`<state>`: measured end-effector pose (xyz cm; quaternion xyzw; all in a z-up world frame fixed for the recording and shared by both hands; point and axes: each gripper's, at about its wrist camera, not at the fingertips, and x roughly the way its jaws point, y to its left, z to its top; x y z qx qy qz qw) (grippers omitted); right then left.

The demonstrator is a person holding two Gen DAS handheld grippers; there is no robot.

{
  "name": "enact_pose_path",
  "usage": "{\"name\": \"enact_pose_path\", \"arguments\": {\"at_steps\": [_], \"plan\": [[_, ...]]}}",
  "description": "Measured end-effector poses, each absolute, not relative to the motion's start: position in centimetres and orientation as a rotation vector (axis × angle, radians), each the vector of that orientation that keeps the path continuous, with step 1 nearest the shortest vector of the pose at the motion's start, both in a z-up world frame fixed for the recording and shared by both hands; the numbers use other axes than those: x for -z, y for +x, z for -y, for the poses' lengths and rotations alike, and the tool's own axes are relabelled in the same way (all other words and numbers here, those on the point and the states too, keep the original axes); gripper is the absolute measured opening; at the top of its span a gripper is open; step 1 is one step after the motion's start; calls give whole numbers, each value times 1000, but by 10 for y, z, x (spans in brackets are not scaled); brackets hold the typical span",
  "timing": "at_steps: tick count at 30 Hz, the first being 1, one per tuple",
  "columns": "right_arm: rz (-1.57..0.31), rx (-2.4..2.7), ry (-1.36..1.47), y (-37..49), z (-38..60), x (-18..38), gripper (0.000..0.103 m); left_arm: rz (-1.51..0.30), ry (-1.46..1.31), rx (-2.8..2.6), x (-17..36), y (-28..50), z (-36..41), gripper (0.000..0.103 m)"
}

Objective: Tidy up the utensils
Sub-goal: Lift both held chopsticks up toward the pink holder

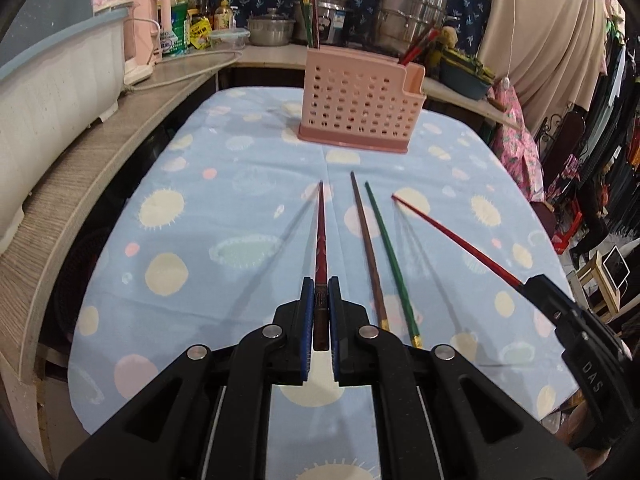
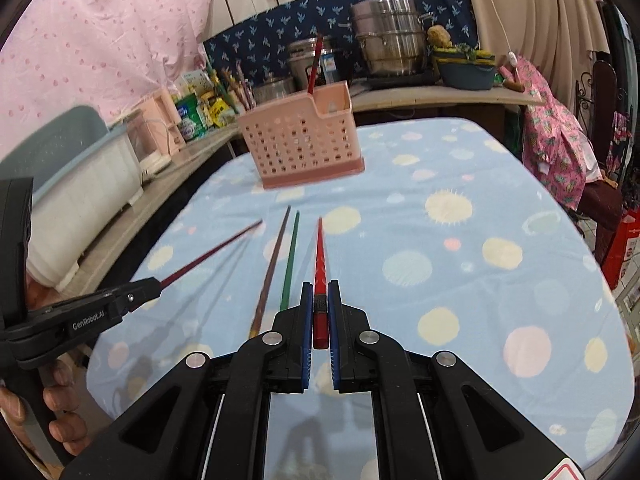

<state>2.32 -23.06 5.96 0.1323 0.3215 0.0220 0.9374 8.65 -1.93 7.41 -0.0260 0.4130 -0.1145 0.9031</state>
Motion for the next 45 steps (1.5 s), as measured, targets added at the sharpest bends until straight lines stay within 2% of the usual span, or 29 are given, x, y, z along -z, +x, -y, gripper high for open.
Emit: {"name": "enact_pose_path", "arguments": {"at_steps": [13, 33, 45], "plan": [[-481, -33, 300, 53, 258, -133, 6, -724, -96, 235, -140, 119, 10, 7], [-396, -82, 385, 126, 277, -190, 7, -647, -124, 242, -197, 192, 12, 7], [-275, -133, 430, 179, 286, -260, 7, -485, -159, 243, -278, 234, 16, 7]]}}
